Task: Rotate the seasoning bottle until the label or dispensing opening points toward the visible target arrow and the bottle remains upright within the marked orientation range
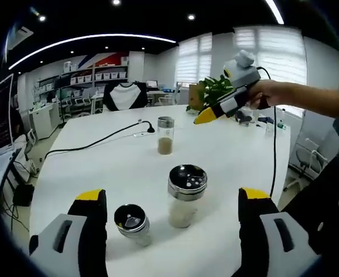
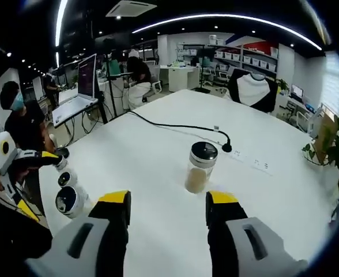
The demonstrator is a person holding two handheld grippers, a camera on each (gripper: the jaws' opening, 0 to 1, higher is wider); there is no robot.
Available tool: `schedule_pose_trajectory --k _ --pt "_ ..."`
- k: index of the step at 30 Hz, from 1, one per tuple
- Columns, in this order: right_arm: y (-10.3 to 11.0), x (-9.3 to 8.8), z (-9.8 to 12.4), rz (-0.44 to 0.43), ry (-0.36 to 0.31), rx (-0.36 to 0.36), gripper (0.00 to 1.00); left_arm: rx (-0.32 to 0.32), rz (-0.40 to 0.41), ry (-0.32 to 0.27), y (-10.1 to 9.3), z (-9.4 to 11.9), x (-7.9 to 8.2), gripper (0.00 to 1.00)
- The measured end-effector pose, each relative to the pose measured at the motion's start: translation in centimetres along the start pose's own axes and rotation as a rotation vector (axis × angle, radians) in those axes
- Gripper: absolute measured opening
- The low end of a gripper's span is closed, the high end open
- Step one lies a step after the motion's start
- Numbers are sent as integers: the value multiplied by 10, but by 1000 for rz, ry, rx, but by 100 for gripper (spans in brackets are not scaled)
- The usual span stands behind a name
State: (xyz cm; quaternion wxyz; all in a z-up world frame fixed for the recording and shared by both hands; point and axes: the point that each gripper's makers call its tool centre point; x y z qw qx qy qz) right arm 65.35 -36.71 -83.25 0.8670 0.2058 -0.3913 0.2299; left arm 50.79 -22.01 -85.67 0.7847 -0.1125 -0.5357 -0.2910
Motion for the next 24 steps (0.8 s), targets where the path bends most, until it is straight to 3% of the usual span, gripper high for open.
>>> schedule_pose_trajectory --k 2,10,13,18,21,24 --pt "-5 4 -5 4 6 -13 64 -1 -7 1 -1 1 1 100" --pt "-19 23 -31 15 5 -10 59 17 -10 4 0 8 5 98" --pt "-21 33 -42 -53 -18 27 59 18 5 -4 0 13 6 98" --pt "-40 46 -67 -52 -3 23 58 55 26 -8 7 23 5 98" --pt "-54 41 -80 -54 41 -14 59 76 39 -16 12 28 3 98" --pt "-58 41 -89 -58 33 -17 58 88 38 -3 15 32 1 98"
Point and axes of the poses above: the point that each gripper's makers call its tool centre point, and the gripper's own axes: z roughly backward along the fingers, y roughly to its left, x roughly out of its top, and after that the axes turned 13 degrees about -z, right-handed
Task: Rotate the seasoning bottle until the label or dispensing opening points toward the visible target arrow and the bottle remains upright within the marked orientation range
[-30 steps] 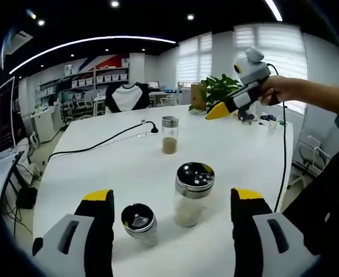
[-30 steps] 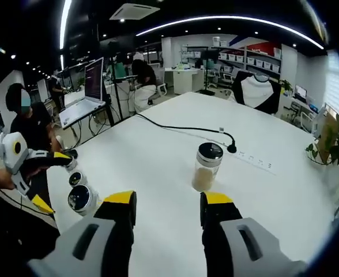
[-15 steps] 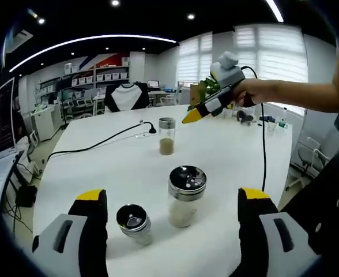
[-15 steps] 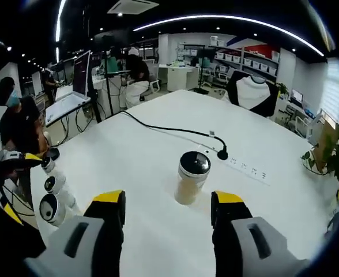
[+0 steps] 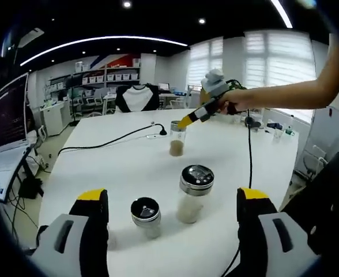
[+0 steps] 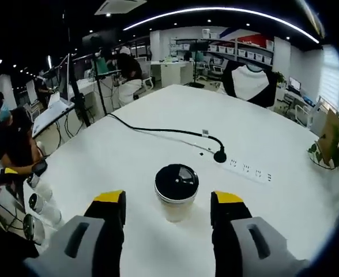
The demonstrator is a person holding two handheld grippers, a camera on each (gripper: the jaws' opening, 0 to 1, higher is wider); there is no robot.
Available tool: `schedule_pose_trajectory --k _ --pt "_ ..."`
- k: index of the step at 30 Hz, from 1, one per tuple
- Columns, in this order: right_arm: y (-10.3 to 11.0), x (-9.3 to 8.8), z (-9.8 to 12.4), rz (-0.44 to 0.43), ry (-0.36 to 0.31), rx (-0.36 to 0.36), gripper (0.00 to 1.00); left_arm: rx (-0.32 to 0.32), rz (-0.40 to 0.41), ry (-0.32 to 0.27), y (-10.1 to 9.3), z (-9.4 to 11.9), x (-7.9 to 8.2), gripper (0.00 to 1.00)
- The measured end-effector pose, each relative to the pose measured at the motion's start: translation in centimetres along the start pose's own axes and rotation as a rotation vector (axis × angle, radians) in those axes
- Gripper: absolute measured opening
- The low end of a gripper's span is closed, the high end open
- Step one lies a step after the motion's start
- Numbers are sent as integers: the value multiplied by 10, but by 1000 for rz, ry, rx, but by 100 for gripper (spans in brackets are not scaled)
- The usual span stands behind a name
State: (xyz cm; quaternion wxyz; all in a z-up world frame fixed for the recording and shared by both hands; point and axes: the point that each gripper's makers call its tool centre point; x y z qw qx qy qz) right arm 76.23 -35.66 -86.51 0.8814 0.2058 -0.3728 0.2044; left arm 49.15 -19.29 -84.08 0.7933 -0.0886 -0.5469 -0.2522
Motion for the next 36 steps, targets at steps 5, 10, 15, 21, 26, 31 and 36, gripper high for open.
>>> schedule_pose_trajectory --k 5,10,15,21,26,31,36 --pt "-10 3 -22 4 25 -6 54 68 -5 8 12 11 -1 91" --pt "-9 5 -34 38 34 -10 51 95 19 13 18 17 -5 90" --pt "-6 4 -42 127 61 -6 47 112 18 35 21 19 -9 87" --pt "-10 3 -46 132 85 -16 44 131 22 39 23 22 -9 86" --pt "-13 -2 -43 125 100 -11 40 125 55 -12 20 20 -3 83" --pt "-14 -4 -43 177 119 2 40 100 41 6 18 11 -3 81" --pt "-11 -13 -38 182 122 14 40 64 46 -1 14 2 1 81"
Point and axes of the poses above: the point that each gripper's makers call its tool centre point, and the gripper's own axes: z roughly backward along the fingers, y roughly to its left, x roughly out of its top, and after that the axes turned 13 degrees about -z, right-handed
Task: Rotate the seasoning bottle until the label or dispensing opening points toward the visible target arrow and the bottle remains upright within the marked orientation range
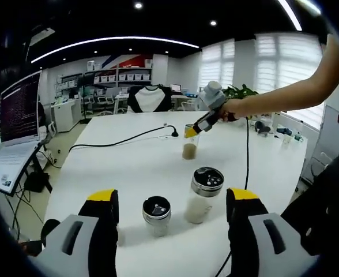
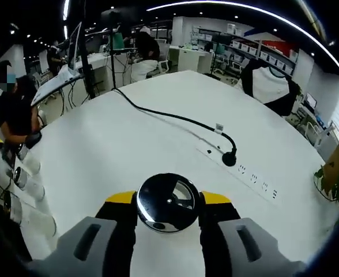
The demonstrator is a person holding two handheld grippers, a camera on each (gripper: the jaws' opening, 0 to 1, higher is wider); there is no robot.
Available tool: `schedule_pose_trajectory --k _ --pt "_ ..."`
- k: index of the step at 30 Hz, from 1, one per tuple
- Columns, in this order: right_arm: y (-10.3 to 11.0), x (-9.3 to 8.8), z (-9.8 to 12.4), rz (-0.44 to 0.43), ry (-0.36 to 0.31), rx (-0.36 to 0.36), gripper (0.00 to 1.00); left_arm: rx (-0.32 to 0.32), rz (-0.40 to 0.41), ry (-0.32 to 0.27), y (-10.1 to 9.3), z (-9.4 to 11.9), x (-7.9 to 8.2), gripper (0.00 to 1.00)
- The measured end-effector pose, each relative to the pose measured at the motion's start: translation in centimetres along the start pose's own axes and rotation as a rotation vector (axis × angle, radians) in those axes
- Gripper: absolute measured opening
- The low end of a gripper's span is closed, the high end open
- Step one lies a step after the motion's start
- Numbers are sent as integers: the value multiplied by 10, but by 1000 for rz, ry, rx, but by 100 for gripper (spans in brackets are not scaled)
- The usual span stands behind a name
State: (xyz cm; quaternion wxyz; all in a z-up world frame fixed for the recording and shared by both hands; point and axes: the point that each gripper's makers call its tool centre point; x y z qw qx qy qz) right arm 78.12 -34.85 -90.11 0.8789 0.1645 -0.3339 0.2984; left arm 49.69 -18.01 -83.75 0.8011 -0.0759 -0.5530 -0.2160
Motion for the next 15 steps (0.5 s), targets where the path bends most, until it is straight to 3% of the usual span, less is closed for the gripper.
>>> schedule_pose_trajectory --k 6,15 --pt "3 -5 6 6 13 12 39 -51 -25 -2 -10 -10 5 81" --pt "27 -38 40 -12 -4 43 39 -137 -58 1 -26 -19 10 80"
Point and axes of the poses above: the point that each gripper's makers call its tool centre point, and the gripper's own axes: z roughly backward along the fingers, y roughly to its left, x roughly out of its top, and after that the axes turned 13 degrees about -z, right-handed
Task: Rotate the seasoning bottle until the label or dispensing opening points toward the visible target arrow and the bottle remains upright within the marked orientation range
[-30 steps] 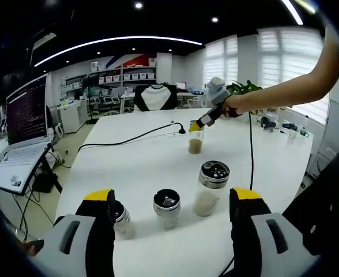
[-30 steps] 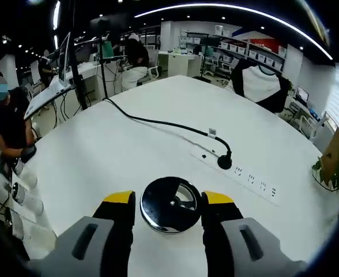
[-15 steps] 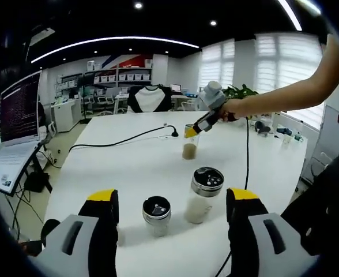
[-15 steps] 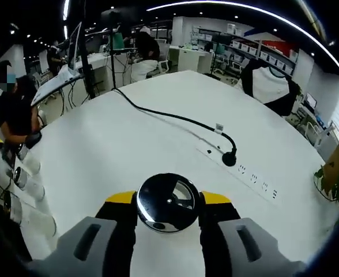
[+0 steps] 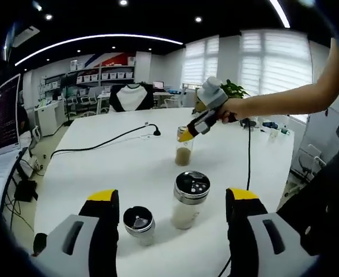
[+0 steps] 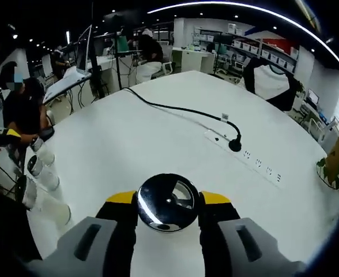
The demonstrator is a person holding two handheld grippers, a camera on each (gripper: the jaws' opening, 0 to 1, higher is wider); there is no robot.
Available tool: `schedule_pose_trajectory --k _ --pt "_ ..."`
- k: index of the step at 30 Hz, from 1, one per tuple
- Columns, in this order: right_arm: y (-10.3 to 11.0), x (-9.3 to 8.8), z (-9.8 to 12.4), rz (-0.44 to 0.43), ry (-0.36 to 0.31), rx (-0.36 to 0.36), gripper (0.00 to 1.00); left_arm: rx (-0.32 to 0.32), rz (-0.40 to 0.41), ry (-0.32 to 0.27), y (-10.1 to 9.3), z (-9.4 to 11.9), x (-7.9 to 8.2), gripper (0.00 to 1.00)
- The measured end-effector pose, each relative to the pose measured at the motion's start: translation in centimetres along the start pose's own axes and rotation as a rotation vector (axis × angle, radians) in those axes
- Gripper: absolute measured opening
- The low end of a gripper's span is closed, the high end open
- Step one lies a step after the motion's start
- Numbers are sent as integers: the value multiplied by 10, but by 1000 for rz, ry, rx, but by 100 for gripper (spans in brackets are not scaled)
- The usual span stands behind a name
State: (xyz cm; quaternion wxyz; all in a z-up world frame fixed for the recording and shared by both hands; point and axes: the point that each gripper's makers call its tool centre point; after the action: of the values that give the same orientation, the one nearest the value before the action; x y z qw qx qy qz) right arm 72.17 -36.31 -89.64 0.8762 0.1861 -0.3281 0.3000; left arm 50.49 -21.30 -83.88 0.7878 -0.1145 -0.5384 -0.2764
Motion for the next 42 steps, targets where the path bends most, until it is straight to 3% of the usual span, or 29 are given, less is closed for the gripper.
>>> schedule_pose_trajectory --k 13,28,42 --pt "37 -39 43 -45 -13 5 39 -126 -44 -42 -24 -17 21 80" --pt "49 -74 72 -119 -27 0 38 -281 -90 -73 -65 -36 37 80" --pt "68 -103 91 -122 -27 -3 38 -357 -121 -73 -87 -48 42 80"
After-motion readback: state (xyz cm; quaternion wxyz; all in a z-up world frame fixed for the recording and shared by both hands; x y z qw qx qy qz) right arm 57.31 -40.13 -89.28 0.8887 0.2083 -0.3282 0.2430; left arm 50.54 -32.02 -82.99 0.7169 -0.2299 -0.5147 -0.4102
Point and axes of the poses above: the point that each gripper's makers call its tool centre point, and the gripper's own axes: z roughly backward along the fingers, y roughly to its left, x roughly out of its top, and after that the axes turned 13 degrees about -z, right-handed
